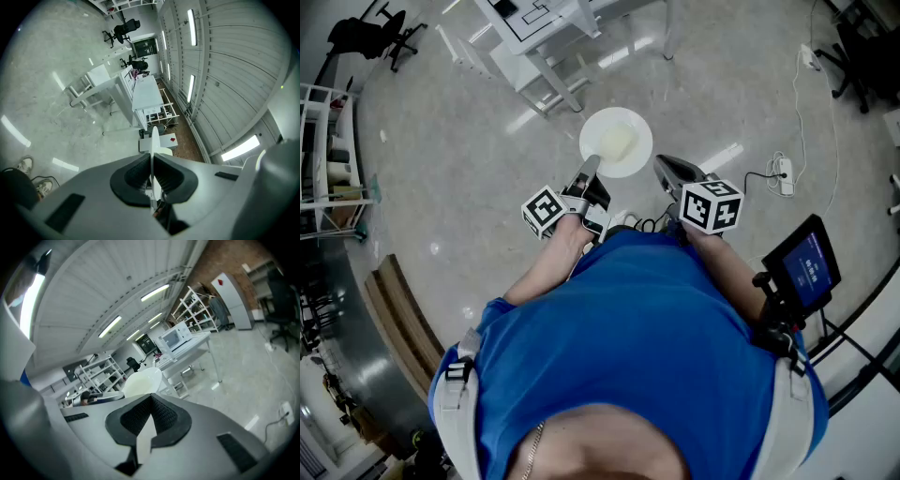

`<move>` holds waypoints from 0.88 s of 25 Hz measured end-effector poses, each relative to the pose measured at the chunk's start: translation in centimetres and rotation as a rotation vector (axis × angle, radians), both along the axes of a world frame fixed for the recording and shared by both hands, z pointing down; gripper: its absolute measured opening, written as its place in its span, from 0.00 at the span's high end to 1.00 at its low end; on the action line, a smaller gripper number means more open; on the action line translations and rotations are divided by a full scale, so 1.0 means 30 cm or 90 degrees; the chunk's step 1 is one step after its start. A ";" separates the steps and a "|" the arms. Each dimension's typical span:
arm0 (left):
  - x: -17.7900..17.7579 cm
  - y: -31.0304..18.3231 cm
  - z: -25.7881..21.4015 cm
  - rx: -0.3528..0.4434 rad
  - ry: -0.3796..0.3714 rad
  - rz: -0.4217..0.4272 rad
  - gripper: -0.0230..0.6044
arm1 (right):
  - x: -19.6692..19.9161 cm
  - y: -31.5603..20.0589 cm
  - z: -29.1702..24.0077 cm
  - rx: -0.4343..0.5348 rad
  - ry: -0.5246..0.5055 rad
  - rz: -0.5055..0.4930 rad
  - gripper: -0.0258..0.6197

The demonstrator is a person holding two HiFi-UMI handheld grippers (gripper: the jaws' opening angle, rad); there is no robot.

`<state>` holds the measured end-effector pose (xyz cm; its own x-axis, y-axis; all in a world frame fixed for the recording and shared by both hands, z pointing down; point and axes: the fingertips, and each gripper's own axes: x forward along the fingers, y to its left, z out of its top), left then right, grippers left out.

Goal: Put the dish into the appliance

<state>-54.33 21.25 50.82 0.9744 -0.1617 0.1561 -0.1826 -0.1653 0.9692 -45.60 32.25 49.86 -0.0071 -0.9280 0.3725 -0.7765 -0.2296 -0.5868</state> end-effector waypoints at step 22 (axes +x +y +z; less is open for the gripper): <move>0.075 0.001 0.011 -0.006 0.001 0.006 0.94 | 0.040 0.005 -0.017 -0.017 0.114 -0.021 0.96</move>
